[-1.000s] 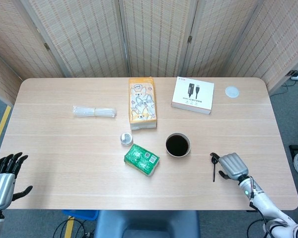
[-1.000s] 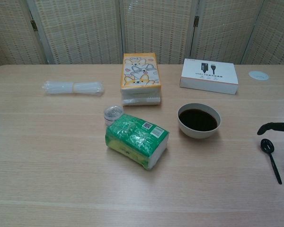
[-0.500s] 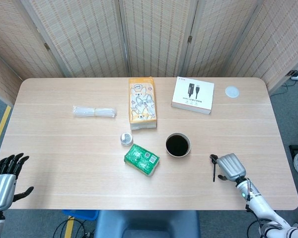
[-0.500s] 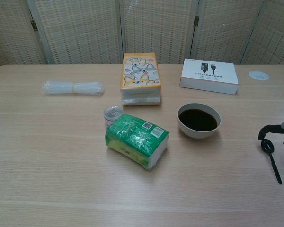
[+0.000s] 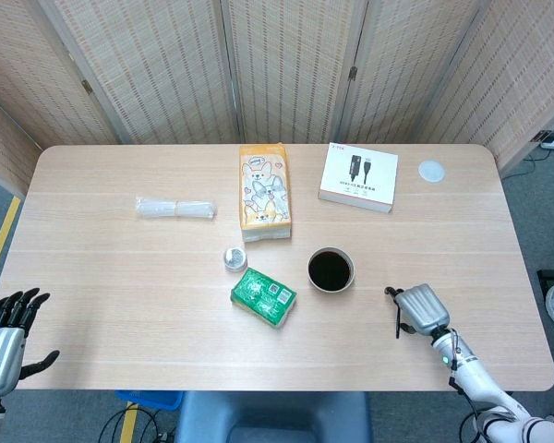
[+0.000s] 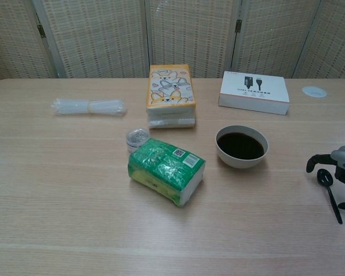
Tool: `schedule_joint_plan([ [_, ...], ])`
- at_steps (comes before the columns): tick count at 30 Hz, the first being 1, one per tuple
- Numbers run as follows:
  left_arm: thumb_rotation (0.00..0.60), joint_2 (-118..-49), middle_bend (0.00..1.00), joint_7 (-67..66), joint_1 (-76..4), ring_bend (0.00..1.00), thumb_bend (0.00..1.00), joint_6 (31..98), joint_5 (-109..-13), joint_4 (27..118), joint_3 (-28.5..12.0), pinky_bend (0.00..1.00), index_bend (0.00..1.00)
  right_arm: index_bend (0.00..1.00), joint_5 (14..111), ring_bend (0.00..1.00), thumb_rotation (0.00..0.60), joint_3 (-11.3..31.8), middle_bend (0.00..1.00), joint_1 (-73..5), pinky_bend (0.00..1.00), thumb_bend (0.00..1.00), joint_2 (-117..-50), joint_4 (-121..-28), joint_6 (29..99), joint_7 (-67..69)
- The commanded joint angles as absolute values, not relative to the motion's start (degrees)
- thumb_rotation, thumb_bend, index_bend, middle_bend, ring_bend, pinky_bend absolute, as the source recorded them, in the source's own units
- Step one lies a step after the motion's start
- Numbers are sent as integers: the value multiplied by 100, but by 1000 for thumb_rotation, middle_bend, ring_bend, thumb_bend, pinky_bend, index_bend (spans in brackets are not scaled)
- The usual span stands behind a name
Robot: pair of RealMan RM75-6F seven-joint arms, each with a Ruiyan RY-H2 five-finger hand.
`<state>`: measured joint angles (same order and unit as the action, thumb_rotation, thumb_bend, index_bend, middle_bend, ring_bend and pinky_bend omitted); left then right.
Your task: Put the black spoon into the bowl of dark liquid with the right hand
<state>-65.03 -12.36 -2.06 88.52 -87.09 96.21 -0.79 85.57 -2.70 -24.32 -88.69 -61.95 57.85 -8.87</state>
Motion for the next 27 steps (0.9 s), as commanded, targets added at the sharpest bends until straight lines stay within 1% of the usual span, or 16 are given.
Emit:
schedule_joint_plan([
  [1, 600, -6510, 143, -1220, -208, 122, 136, 8850, -8719, 9609, -81, 155, 180, 303, 8557, 1000, 600, -257, 893, -2455, 1000, 106, -8903, -6171, 5759, -906],
  [27, 600, -6554, 143, -1105, -153, 122, 136, 8797, -8602, 9399, -83, 154, 179, 325, 8342, 1000, 600, 130, 893, -2925, 1000, 118, -9240, -5950, 5384, -929],
])
